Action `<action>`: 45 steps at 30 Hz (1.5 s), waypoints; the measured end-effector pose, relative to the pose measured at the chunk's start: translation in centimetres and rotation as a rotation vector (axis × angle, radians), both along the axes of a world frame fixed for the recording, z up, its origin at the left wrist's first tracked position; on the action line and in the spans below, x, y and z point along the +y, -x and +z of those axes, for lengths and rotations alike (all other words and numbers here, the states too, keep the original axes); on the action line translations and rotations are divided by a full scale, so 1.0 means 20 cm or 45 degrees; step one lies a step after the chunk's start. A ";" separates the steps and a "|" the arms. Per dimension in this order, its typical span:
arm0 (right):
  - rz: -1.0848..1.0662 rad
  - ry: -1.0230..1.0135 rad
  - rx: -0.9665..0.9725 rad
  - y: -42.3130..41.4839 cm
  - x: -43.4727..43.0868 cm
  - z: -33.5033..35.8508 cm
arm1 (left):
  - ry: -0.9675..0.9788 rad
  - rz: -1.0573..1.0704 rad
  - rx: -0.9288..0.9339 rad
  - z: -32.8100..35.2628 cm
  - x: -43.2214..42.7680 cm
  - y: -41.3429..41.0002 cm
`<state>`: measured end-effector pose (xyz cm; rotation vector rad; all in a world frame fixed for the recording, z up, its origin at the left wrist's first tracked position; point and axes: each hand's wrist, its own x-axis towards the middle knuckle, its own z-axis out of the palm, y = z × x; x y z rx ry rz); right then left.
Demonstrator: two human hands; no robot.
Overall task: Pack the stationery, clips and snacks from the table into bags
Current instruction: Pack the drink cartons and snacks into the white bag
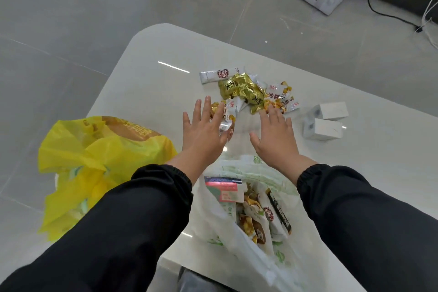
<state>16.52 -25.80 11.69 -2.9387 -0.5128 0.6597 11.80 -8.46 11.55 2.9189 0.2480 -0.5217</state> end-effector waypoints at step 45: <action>-0.408 -0.416 -0.081 -0.43 0.13 -0.29 | 0.486 0.411 -0.162 -0.40 0.16 -0.63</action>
